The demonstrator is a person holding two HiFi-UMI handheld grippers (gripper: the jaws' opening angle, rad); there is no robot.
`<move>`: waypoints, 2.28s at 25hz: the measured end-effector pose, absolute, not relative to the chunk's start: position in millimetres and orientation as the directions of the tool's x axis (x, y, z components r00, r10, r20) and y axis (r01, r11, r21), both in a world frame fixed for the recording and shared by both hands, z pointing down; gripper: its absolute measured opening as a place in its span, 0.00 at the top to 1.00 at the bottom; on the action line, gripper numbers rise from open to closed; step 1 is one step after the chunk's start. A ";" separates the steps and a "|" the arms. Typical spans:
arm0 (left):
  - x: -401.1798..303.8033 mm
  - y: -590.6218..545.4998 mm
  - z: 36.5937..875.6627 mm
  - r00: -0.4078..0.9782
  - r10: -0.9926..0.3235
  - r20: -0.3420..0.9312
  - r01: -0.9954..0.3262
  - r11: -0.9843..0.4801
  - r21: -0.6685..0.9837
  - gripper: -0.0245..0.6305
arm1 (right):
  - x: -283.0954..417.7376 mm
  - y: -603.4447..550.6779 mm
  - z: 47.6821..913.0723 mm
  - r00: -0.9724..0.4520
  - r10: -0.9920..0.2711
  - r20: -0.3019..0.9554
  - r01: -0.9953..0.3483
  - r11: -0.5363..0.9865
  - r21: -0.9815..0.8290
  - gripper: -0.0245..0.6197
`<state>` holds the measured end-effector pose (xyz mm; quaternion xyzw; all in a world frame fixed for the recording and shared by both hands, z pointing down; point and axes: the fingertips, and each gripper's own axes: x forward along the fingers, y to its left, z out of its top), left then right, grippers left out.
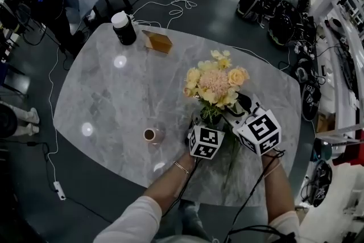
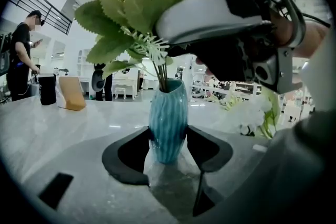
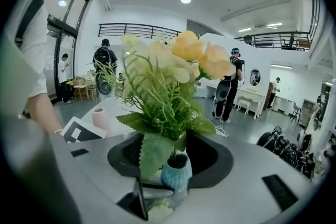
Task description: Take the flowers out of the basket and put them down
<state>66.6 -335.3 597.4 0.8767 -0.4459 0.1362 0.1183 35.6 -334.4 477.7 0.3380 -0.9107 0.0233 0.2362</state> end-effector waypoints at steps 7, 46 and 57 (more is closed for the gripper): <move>67.6 -333.0 600.1 0.571 -0.747 0.339 -0.808 -0.584 0.076 0.60 | 35.5 -341.9 481.9 -0.672 -0.610 0.420 -0.656 0.753 0.044 0.70; 63.8 -328.6 596.1 0.550 -0.755 0.356 -0.819 -0.571 0.055 0.60 | 54.9 -345.4 416.3 -0.681 -0.702 0.211 -0.729 0.678 -0.096 0.84; 50.4 -323.8 570.5 0.533 -0.779 0.331 -0.836 -0.544 0.068 0.60 | 60.9 -343.5 379.9 -0.659 -0.740 0.135 -0.752 0.650 -0.108 0.84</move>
